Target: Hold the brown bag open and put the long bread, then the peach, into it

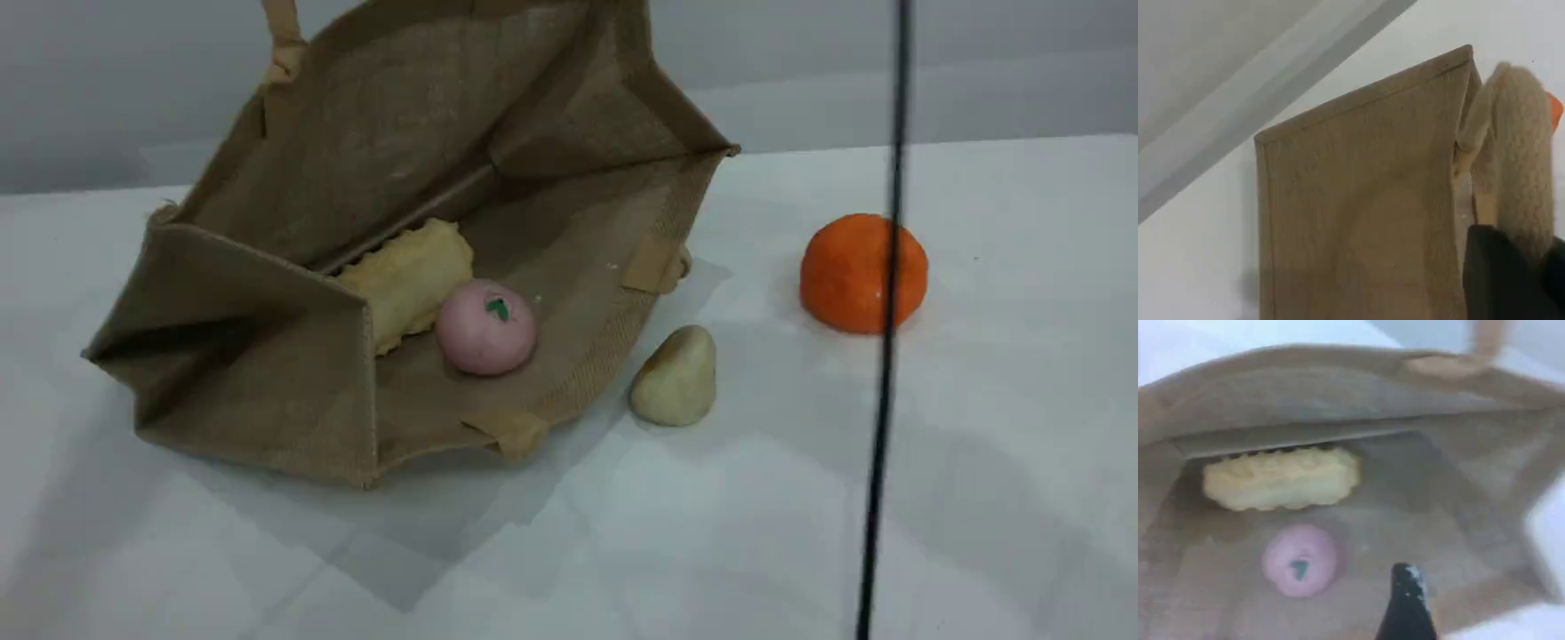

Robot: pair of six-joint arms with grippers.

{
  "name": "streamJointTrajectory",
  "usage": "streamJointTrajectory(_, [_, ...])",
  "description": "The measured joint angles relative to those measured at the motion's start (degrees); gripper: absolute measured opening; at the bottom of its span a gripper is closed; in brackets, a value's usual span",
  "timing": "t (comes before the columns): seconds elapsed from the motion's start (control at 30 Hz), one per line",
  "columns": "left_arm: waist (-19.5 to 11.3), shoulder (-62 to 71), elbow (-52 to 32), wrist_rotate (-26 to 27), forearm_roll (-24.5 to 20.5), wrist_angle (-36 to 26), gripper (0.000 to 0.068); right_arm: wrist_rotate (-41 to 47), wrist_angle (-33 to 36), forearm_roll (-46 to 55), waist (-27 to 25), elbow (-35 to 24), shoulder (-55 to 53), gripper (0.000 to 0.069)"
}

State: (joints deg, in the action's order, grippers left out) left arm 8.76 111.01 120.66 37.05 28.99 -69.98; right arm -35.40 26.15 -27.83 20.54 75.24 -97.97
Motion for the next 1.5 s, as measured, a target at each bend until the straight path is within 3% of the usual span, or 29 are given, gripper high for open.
streamJointTrajectory(0.23, [0.0, 0.0, 0.0, 0.0, 0.1, 0.0, 0.0097, 0.87, 5.93, 0.03, -9.58, 0.0, 5.48, 0.046])
streamJointTrajectory(0.33, [0.0, 0.0, 0.0, 0.0, 0.16, 0.0, 0.0131, 0.87, 6.99, 0.03, -13.21, 0.0, 7.3, 0.0461])
streamJointTrajectory(0.43, [0.0, 0.0, 0.0, 0.0, -0.02, 0.43, 0.0231, 0.87, 8.19, 0.03, -16.24, 0.0, 8.46, 0.0461])
streamJointTrajectory(0.63, [0.0, 0.0, 0.0, 0.0, -0.4, 0.27, 0.0501, 0.87, 9.52, -0.19, -18.41, 0.0, 9.72, 0.0461])
streamJointTrajectory(0.73, [0.0, -0.06, 0.0, -0.6, -0.57, 0.14, 0.0557, 1.95, 10.2, -0.78, -18.41, 0.06, 11.12, 0.0461])
streamJointTrajectory(0.87, [0.0, -1.4, 0.07, -6.05, -1.49, -0.02, 0.0568, 3.32, 10.25, -0.78, -18.41, 0.06, 14.49, 0.0461])
streamJointTrajectory(1.0, [0.0, -4.27, 0.07, -11.53, -5.51, -0.02, 0.0568, 3.99, 11.25, -0.05, -18.41, 1.47, 18.94, 0.0461])
streamJointTrajectory(1.27, [0.0, -13.9, -0.75, -21.6, -15.16, -0.05, 0.057, 13.23, 21.91, 5.86, -18.41, 8.34, 27.07, 0.0461])
streamJointTrajectory(1.5, [0.0, -25.4, -8.58, -22.92, -15.43, -0.08, 0.057, 27.39, 33.73, 8.64, -18.41, 8.39, 36.42, 0.0461])
